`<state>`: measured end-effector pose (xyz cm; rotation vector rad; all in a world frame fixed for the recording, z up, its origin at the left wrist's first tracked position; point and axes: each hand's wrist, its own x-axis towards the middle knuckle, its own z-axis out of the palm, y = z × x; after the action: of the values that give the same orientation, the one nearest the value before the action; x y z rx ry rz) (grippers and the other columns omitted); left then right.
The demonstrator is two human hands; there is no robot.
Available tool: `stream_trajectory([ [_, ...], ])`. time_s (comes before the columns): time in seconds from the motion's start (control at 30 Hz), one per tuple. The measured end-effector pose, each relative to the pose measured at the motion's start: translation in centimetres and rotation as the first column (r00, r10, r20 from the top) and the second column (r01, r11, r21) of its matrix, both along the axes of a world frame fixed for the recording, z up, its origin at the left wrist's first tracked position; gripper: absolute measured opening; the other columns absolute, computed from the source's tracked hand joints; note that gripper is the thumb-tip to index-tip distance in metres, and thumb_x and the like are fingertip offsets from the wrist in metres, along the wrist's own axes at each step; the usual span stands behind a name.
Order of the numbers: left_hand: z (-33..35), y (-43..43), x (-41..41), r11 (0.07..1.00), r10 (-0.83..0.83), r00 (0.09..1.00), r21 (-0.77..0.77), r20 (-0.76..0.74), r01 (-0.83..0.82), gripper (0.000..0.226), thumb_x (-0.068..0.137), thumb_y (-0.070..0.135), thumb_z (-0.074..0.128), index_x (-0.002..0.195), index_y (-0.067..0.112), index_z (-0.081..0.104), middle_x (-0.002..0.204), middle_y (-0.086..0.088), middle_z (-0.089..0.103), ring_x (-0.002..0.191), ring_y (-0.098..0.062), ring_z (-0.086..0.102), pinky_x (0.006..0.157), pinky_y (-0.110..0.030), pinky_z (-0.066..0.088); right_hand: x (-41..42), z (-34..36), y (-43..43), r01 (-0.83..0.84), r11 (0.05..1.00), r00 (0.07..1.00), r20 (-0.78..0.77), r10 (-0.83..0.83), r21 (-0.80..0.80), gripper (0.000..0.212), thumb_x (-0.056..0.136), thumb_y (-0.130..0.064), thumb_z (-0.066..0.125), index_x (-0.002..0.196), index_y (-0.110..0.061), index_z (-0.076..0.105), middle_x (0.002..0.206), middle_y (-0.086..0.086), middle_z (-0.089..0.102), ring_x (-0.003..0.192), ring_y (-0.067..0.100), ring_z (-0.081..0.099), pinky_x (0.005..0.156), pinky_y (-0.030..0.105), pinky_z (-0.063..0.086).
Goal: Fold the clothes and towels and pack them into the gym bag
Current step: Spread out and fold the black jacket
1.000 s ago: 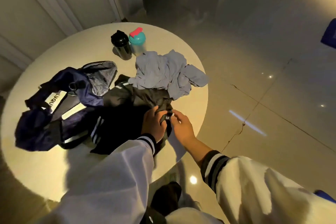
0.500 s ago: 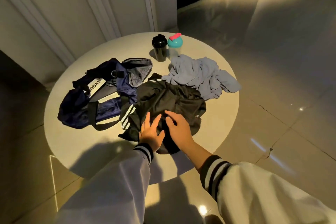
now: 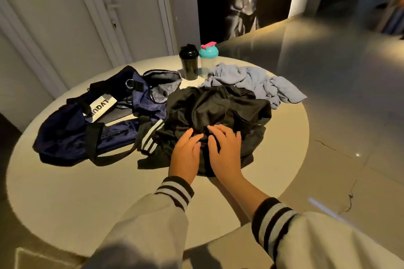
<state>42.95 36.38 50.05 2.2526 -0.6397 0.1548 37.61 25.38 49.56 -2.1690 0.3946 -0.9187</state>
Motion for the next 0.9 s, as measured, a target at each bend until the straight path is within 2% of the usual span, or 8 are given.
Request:
stream_trajectory([
  [0.17, -0.1, 1.6, -2.0, 0.993, 0.088, 0.961, 0.05, 0.262, -0.105, 0.025, 0.102, 0.012, 0.047, 0.11, 0.02, 0.069, 0.114, 0.001, 0.068, 0.117, -0.019, 0.057, 0.122, -0.043, 0.016, -2.5, -1.1, 0.7, 0.054, 0.992, 0.998, -0.033, -0.058, -0.115, 0.027, 0.099, -0.03, 0.05, 0.119, -0.024, 0.067, 0.121, -0.006, 0.064, 0.118, 0.015, 0.054, 0.119, 0.054, 0.021],
  [0.33, 0.6, 4.2, -5.4, 0.939, 0.078, 0.996, -0.34, 0.037, -0.06, 0.022, 0.105, 0.018, 0.042, 0.107, 0.026, 0.063, 0.111, 0.006, 0.057, 0.104, -0.006, 0.055, 0.102, -0.032, 0.045, -5.2, -1.4, 1.7, 0.028, 0.99, 0.999, -0.038, -0.033, -0.137, 0.037, 0.099, -0.038, 0.047, 0.129, -0.023, 0.062, 0.13, -0.005, 0.057, 0.127, 0.017, 0.047, 0.118, 0.059, 0.019],
  [0.43, 0.5, 5.6, -6.7, 0.893, 0.099, 0.994, -0.438, -0.039, -0.106, 0.018, 0.105, 0.028, 0.043, 0.116, 0.035, 0.055, 0.121, 0.009, 0.054, 0.107, -0.005, 0.055, 0.092, -0.029, 0.051, -6.3, -0.9, 2.3, -0.019, 0.992, 0.999, -0.049, 0.013, -0.126, 0.042, 0.099, -0.04, 0.041, 0.136, -0.025, 0.055, 0.136, -0.006, 0.053, 0.134, 0.016, 0.042, 0.116, 0.058, 0.021],
  [0.53, 0.3, 6.6, -7.5, 0.862, 0.109, 0.99, -0.488, -0.092, -0.14, 0.024, 0.105, 0.031, 0.042, 0.127, 0.034, 0.051, 0.131, 0.004, 0.05, 0.111, -0.009, 0.056, 0.089, -0.03, 0.055, -7.5, -0.9, 3.4, -0.15, 0.982, 0.973, -0.193, 0.126, -0.116, 0.045, 0.103, -0.044, 0.032, 0.146, -0.032, 0.043, 0.143, -0.007, 0.049, 0.139, 0.013, 0.037, 0.121, 0.056, 0.006],
  [0.63, 0.6, 6.8, -7.9, 0.895, 0.088, 0.987, -0.424, -0.132, -0.137, 0.036, 0.104, 0.036, 0.047, 0.139, 0.028, 0.049, 0.132, 0.006, 0.045, 0.116, -0.01, 0.051, 0.095, -0.031, 0.05, -8.1, -0.8, 4.2, -0.279, 0.954, 0.929, -0.283, 0.239, -0.11, 0.047, 0.105, -0.045, 0.031, 0.151, -0.033, 0.036, 0.138, -0.008, 0.056, 0.134, 0.011, 0.043, 0.12, 0.048, 0.011],
  [0.73, 0.3, 7.2, -8.2, 0.952, 0.093, 0.984, -0.275, -0.149, -0.132, 0.038, 0.1, 0.035, 0.055, 0.137, 0.022, 0.055, 0.126, 0.008, 0.037, 0.116, -0.013, 0.05, 0.098, -0.026, 0.044, -8.3, -0.5, 4.0, -0.253, 0.967, 0.959, -0.136, 0.25, -0.002, 0.049, 0.106, -0.04, 0.038, 0.152, -0.024, 0.038, 0.139, -0.003, 0.054, 0.129, 0.016, 0.045, 0.108, 0.034, 0.032],
  [0.8, -0.1, 7.6, -8.5, 0.981, 0.116, 0.986, -0.144, -0.117, -0.132, 0.03, 0.101, 0.028, 0.054, 0.128, 0.019, 0.062, 0.137, 0.004, 0.037, 0.126, -0.017, 0.044, 0.101, -0.021, 0.036, -8.3, -0.6, 3.6, -0.22, 0.975, 0.972, -0.076, 0.222, 0.04, 0.051, 0.105, -0.039, 0.039, 0.152, -0.019, 0.038, 0.146, 0.001, 0.048, 0.135, 0.02, 0.039, 0.111, 0.034, 0.031],
  [0.9, -0.4, 7.9, -9.0, 0.99, 0.131, 0.987, -0.039, -0.089, -0.134, 0.029, 0.104, 0.028, 0.046, 0.129, 0.02, 0.06, 0.144, 0.002, 0.044, 0.133, -0.018, 0.036, 0.112, -0.032, 0.032, -8.0, -0.8, 3.8, -0.21, 0.977, 0.97, -0.132, 0.205, -0.024, 0.061, 0.1, -0.048, 0.032, 0.152, -0.018, 0.037, 0.156, 0.005, 0.037, 0.146, 0.022, 0.028, 0.12, 0.041, 0.023],
])
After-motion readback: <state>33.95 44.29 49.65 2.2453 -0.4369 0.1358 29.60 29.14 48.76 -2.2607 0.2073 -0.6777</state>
